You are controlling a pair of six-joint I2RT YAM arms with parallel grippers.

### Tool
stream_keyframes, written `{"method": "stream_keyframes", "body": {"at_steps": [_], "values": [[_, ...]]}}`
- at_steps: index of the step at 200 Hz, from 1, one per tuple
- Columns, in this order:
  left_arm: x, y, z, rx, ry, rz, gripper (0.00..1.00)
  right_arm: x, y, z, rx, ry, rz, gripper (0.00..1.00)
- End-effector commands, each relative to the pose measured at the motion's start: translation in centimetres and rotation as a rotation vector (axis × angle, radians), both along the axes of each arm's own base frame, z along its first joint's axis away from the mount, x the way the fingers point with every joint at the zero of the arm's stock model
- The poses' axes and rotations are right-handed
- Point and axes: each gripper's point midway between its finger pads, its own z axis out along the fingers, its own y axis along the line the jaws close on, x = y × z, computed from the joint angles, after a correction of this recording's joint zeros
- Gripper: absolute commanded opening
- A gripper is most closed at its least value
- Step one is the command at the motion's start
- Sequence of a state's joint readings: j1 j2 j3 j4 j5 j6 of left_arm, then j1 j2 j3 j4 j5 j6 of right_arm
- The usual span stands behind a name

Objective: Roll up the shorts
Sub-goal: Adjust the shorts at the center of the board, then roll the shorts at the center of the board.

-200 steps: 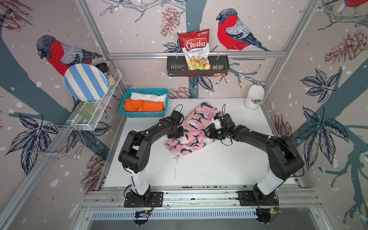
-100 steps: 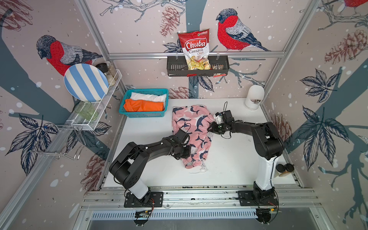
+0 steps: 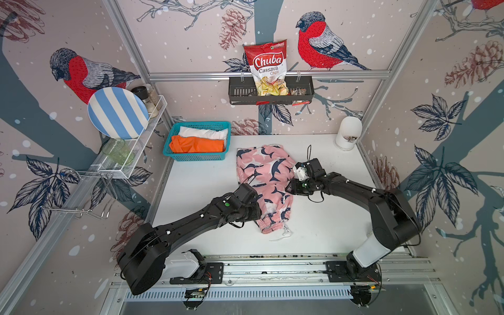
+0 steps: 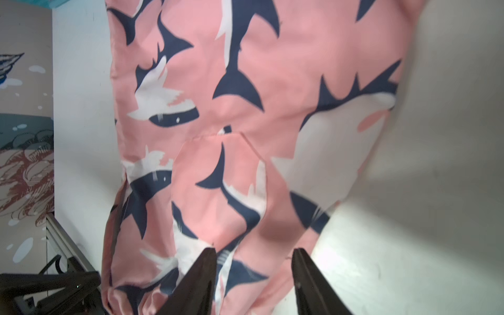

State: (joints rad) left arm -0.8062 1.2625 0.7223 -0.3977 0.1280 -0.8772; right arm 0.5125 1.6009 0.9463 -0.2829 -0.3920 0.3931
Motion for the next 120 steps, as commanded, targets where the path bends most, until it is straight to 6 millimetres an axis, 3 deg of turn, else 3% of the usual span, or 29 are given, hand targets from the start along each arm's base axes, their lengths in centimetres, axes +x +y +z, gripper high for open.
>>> {"method": "stream_keyframes", "body": {"at_steps": [1, 16, 24, 45, 61, 86, 98, 108, 120], "values": [[-0.9, -0.3, -0.7, -0.030, 0.029, 0.035, 0.55, -1.4, -0.5, 0.3, -0.027, 0.008, -0.019, 0.51], [-1.0, -0.7, -1.6, -0.035, 0.045, 0.028, 0.56, -2.0, -0.9, 0.6, -0.028, 0.008, -0.030, 0.51], [-0.8, -0.9, -1.9, -0.029, 0.048, 0.022, 0.52, -2.2, -1.0, 0.8, -0.027, 0.004, -0.034, 0.51], [0.2, -1.6, -1.3, -0.033, 0.026, 0.027, 0.17, -2.6, -1.3, 1.5, -0.040, -0.015, -0.042, 0.49], [1.3, -2.5, 0.7, -0.058, -0.026, 0.021, 0.00, -2.9, -1.5, 2.3, -0.045, -0.032, -0.041, 0.49], [3.5, -3.1, 4.9, -0.045, -0.135, 0.012, 0.00, -3.3, -1.9, 3.6, -0.041, -0.059, -0.047, 0.48], [4.1, -2.8, 6.0, -0.032, -0.173, 0.023, 0.00, -3.3, -2.1, 4.1, -0.039, -0.072, -0.051, 0.47], [4.4, -2.1, 5.5, 0.005, -0.190, 0.040, 0.00, -3.5, -2.2, 4.2, -0.035, -0.075, -0.051, 0.47], [4.4, -0.8, 3.1, 0.065, -0.172, 0.057, 0.00, -3.8, -2.1, 4.2, -0.027, -0.073, -0.045, 0.46]]}}
